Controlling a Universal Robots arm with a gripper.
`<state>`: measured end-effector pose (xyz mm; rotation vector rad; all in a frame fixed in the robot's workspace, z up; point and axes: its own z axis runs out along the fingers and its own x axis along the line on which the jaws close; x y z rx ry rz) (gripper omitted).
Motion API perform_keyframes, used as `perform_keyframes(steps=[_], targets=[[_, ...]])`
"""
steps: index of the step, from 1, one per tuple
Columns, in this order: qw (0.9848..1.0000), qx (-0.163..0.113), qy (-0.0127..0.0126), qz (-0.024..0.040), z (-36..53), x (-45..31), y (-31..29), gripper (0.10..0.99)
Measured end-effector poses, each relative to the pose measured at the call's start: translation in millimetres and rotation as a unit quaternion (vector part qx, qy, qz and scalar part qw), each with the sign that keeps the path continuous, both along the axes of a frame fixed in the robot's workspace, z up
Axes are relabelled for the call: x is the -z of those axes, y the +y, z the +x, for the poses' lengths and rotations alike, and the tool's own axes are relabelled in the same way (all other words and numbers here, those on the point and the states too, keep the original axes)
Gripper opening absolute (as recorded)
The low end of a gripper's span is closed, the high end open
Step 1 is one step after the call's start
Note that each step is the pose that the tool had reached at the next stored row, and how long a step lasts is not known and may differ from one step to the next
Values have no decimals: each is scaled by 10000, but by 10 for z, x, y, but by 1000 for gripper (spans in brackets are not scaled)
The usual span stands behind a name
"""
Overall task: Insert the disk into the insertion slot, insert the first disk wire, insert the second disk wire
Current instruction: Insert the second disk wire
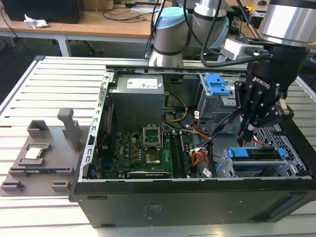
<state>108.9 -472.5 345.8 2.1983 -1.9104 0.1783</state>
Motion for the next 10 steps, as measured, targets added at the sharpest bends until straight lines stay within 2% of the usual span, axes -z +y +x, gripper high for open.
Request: perform_keyframes(steps=[2,6,8,10], targets=[[10000,0,0,3,0,0,-15,145],[9998,0,0,200,0,1,-150,145],[9997,0,0,259,0,0,-198,145],[9994,-1,0,343,4,0,-282,145]])
